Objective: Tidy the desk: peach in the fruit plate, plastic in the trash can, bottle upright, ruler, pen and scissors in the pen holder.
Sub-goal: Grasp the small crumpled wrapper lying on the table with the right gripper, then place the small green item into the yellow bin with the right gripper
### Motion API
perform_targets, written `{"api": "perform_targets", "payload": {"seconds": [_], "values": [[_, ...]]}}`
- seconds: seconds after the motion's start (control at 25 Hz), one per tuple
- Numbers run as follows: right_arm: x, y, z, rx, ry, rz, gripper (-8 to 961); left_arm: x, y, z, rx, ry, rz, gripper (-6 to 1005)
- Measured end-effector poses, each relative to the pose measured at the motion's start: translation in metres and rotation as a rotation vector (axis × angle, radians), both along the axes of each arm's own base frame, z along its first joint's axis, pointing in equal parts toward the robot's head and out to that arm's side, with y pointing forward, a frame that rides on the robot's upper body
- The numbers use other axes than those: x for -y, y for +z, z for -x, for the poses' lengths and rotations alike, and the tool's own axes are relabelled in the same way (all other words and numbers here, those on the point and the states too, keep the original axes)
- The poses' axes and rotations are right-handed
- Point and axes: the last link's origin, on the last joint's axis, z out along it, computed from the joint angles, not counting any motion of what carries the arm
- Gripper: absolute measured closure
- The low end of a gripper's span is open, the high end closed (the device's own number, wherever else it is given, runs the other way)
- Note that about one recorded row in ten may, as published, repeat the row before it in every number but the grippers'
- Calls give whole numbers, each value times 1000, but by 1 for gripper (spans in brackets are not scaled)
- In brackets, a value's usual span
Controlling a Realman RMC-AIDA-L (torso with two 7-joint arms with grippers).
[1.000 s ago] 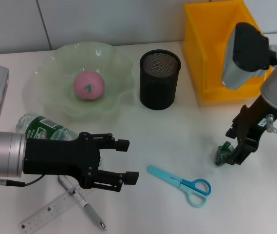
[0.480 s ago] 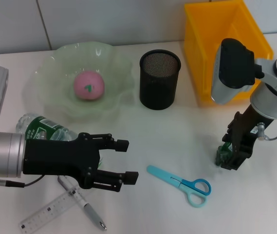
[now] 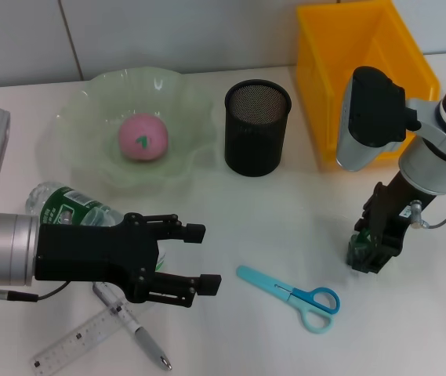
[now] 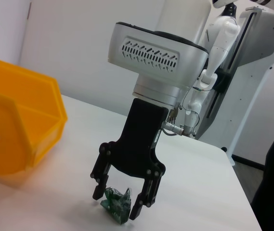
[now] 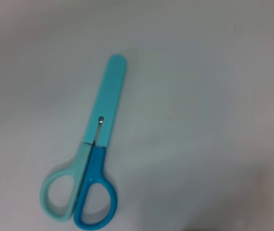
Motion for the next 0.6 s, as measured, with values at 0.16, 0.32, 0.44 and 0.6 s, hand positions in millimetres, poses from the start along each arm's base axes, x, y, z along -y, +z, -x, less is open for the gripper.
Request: {"api": "perform_targets", "payload": {"seconds": [0.16, 0.32, 0.44, 0.6], "values": [[0, -1, -1, -4, 1, -8, 250, 0, 0, 0, 0, -1, -1, 137], [-1, 0, 0, -10, 3, -12, 404, 0, 0, 0, 0, -2, -2, 137], [-1, 1, 1, -16, 2, -14, 510, 0, 0, 0, -1, -3, -3, 137], [-3, 5, 8, -33, 17, -26, 625, -1, 0, -1, 0, -7, -4, 137]]}}
